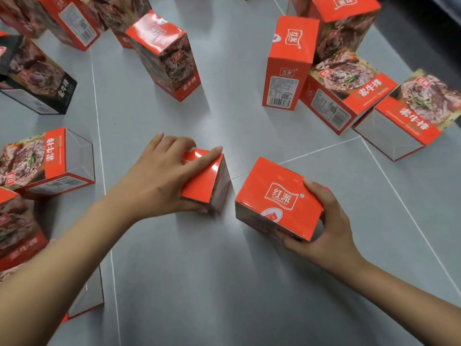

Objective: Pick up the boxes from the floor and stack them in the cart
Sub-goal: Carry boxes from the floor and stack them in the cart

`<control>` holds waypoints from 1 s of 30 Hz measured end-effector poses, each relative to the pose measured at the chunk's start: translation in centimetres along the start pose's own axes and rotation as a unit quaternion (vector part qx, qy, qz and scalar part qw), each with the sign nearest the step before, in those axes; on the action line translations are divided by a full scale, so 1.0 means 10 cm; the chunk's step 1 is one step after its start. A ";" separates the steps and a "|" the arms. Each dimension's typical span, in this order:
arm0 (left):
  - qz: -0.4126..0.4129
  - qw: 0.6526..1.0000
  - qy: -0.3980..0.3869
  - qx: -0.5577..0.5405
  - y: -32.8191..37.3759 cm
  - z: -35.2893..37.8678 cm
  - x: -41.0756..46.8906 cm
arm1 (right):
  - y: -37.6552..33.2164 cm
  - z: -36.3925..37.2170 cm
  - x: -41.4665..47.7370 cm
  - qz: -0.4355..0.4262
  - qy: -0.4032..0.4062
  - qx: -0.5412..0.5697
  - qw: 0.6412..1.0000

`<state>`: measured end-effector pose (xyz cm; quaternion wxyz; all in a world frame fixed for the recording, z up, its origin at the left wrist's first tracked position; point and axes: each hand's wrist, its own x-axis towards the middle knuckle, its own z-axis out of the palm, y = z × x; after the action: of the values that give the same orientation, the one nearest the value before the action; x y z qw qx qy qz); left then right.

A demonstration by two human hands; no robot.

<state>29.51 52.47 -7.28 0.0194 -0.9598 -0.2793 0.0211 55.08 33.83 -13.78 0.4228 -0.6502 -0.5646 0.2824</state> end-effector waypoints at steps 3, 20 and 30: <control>-0.069 0.998 -0.003 -0.011 0.13 -0.09 -0.03 | -0.15 -0.05 0.07 0.069 0.043 0.034 0.996; -0.100 0.986 -0.098 -0.084 0.61 -4.00 -0.08 | -3.34 -2.34 0.09 0.454 0.147 0.009 0.879; 0.073 0.989 -0.098 -0.089 1.34 -6.26 -0.25 | -5.53 -3.70 -0.62 0.453 0.264 0.019 0.851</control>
<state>37.81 38.23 54.64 -0.0950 -0.9687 -0.2103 0.0912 57.69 19.56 51.47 0.3939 -0.8755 -0.0693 0.2711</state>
